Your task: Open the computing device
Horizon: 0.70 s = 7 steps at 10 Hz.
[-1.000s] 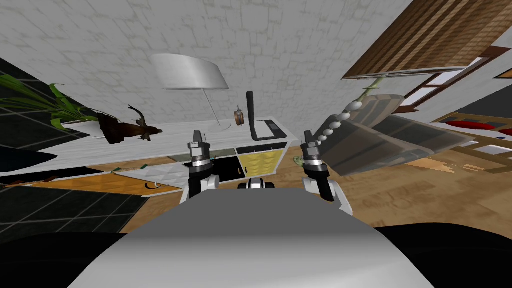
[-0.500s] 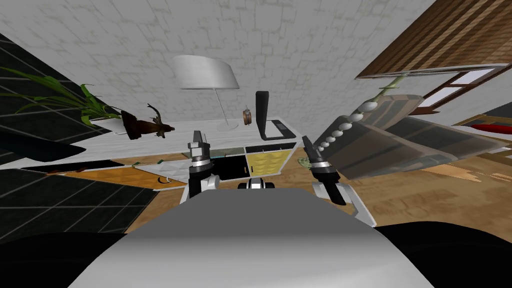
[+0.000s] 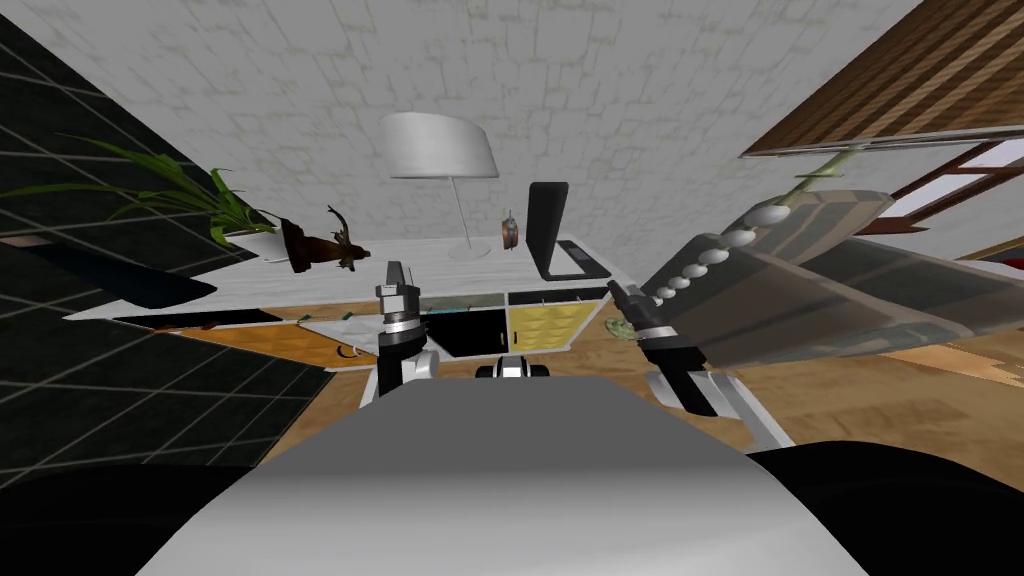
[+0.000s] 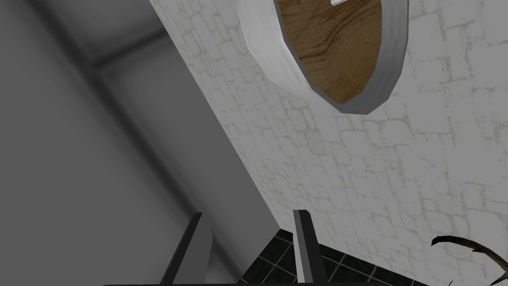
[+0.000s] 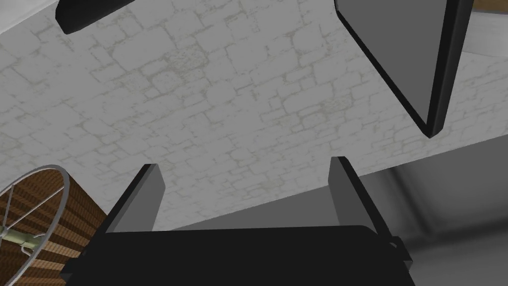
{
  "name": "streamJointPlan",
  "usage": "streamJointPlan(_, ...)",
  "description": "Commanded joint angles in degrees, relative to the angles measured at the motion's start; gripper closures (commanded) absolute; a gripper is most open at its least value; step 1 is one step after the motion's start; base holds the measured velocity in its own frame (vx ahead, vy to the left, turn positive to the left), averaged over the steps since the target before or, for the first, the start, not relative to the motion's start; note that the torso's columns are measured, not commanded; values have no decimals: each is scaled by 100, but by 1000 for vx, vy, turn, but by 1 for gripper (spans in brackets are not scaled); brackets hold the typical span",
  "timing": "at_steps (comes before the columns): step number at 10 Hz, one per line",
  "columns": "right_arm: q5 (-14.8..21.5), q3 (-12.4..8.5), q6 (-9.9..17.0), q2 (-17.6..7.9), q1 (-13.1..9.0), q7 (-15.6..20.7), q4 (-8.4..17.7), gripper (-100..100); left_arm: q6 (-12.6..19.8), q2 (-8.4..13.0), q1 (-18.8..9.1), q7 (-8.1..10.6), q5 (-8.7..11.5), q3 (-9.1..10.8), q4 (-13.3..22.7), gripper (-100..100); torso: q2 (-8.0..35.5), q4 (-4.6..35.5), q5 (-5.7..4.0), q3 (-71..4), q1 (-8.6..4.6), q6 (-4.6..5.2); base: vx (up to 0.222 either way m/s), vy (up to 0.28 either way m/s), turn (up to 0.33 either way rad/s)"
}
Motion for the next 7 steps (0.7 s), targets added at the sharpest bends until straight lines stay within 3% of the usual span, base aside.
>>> streamJointPlan(1,356,-220,246,-316,199,138,-6,-100,0,0,0,0,0,0,0,0,6,1,-1,3,0,1,-14,124,71)
streamJointPlan(7,941,-655,751,-1016,554,369,98,-100,0,0,0,0,0,0,0,0,1,1,-1,1,-2,1,-8,110,107)
